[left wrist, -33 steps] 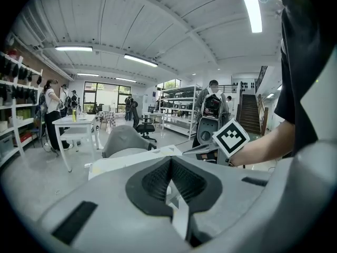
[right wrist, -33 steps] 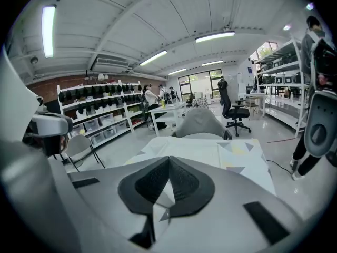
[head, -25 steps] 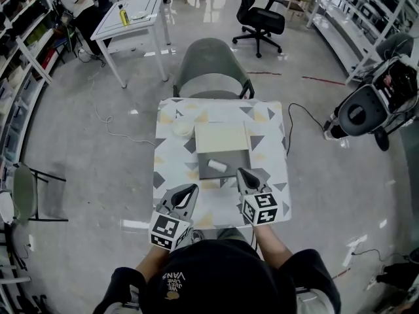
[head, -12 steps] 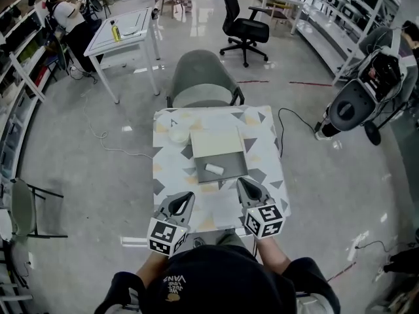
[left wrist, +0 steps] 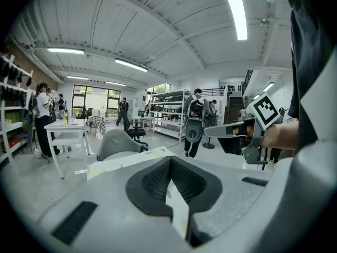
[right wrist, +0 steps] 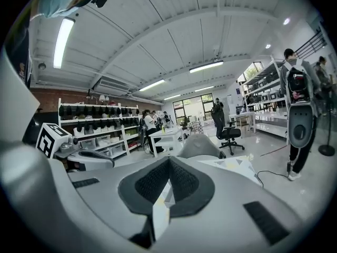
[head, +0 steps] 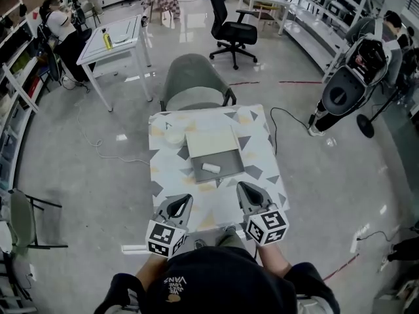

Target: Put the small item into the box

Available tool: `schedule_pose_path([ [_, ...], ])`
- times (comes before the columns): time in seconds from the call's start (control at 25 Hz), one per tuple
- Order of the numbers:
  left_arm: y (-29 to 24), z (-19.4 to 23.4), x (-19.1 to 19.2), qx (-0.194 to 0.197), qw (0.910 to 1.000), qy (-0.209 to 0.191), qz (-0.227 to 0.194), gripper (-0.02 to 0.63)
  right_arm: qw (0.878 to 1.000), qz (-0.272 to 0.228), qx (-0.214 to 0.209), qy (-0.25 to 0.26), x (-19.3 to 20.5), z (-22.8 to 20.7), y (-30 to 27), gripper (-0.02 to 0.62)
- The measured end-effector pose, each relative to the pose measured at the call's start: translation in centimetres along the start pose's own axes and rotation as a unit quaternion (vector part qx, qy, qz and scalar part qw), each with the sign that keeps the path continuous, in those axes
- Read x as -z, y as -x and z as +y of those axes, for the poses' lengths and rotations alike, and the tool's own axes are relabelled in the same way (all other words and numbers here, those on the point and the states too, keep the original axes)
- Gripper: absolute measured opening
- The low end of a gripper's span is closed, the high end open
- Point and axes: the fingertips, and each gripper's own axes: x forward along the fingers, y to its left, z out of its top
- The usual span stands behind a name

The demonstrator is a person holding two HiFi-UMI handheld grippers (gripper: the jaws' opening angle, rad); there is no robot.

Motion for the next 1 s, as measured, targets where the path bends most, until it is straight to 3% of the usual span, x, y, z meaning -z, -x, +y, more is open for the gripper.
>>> schedule_pose_path([
  [0.36, 1.0, -0.7, 0.6, 0.009, 1.0000, -0.002, -0.001, 0.006, 1.000, 0.001, 0.007, 0.006, 0.5, 0.9, 1.0, 0.000],
  [1.0, 2.2, -0.5, 0.8, -0.007, 0.9999, 0.008, -0.010, 0.006, 1.000, 0.005, 0.005, 0.013, 0.6, 1.6, 0.8, 0.000],
])
